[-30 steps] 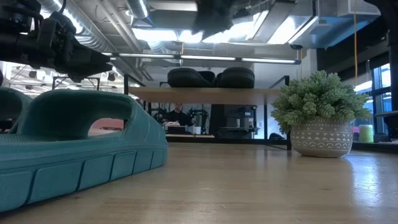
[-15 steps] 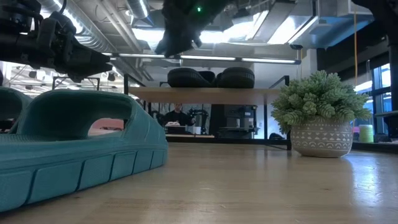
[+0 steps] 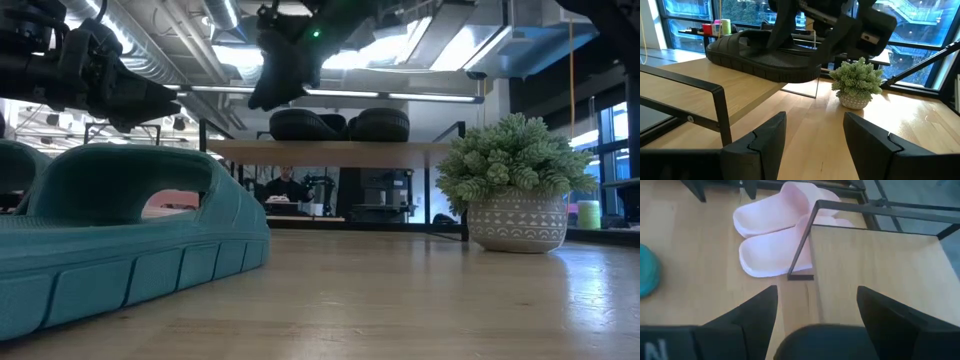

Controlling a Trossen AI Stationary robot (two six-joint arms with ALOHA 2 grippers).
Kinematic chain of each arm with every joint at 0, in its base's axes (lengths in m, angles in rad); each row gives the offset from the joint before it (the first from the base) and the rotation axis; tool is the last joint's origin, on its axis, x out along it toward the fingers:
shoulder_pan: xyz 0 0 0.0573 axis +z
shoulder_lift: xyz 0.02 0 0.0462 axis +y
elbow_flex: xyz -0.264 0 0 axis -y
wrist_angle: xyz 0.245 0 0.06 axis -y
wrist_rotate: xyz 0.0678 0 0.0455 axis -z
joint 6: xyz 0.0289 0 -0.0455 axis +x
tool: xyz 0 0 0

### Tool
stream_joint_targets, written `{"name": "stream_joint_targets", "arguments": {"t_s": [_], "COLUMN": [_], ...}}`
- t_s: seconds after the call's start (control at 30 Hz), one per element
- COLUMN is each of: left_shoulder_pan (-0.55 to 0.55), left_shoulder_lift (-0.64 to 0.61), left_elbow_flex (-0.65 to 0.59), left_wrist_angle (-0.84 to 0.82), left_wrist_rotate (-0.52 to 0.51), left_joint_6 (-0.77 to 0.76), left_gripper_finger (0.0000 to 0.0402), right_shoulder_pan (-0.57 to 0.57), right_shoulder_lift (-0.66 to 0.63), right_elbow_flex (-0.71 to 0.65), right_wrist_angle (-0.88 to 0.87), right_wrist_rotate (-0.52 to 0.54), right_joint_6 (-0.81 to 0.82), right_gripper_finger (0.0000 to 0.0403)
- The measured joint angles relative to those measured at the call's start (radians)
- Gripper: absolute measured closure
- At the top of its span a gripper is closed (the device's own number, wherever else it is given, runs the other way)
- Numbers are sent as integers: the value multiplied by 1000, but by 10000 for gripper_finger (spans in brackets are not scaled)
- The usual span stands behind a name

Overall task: Pick and place slides into the shelf
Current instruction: Adjust the black slides on the shelf

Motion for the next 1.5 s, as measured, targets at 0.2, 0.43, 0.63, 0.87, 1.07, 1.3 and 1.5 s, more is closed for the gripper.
{"name": "stream_joint_targets", "arguments": {"t_s": [0.2, 0.43, 0.63, 0.87, 1.07, 1.3, 1.5], "left_shoulder_pan": [0, 0, 0, 0, 0, 0, 0], "left_shoulder_lift": [0, 0, 0, 0, 0, 0, 0], "left_elbow_flex": [0, 0, 0, 0, 0, 0, 0], "left_wrist_angle": [-1, -1, -1, -1, -1, -1, -1], "left_wrist_rotate": [1, 4, 4, 5, 5, 5, 8], "left_joint_6": [0, 0, 0, 0, 0, 0, 0], "left_gripper_finger": [211, 211, 211, 211, 211, 211, 211], "right_shoulder_pan": [0, 0, 3, 6, 13, 29, 14], "right_shoulder_lift": [18, 11, 9, 8, 8, 11, 18], "right_elbow_flex": [0, 5, 60, 110, 113, 114, 96], "right_wrist_angle": [-17, -115, -229, -358, -355, -174, -184], "right_wrist_rotate": [2, 3, 5, 5, 6, 0, 5], "right_joint_6": [-18, -18, -15, 21, 22, -46, -45], "right_gripper_finger": [130, 130, 130, 130, 130, 130, 130]}}
